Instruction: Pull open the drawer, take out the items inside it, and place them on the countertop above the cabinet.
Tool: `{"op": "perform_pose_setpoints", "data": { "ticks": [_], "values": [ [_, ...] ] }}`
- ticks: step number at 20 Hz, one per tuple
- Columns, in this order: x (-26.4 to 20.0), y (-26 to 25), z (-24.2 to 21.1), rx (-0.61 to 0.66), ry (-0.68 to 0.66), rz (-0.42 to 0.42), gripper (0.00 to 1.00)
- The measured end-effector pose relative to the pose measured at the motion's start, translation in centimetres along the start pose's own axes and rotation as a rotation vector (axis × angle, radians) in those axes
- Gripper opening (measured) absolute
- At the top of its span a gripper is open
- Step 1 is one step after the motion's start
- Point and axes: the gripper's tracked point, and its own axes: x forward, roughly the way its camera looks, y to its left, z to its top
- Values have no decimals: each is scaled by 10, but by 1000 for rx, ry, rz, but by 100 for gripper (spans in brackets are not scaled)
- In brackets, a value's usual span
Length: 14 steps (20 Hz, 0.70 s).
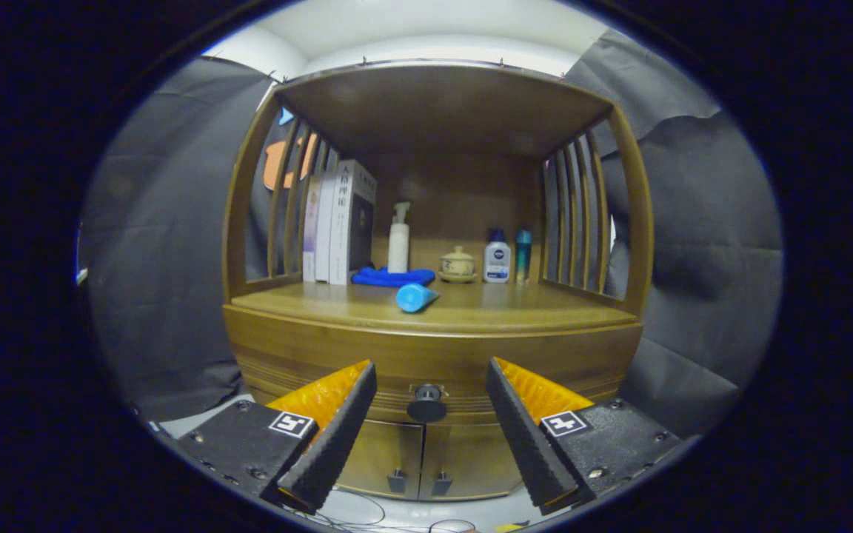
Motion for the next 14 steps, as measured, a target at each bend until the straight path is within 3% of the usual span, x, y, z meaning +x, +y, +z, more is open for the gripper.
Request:
{"op": "perform_pose_setpoints", "data": {
  "ticks": [14],
  "values": [
    [-145,-53,54,131,-12,21,97]
  ]
}}
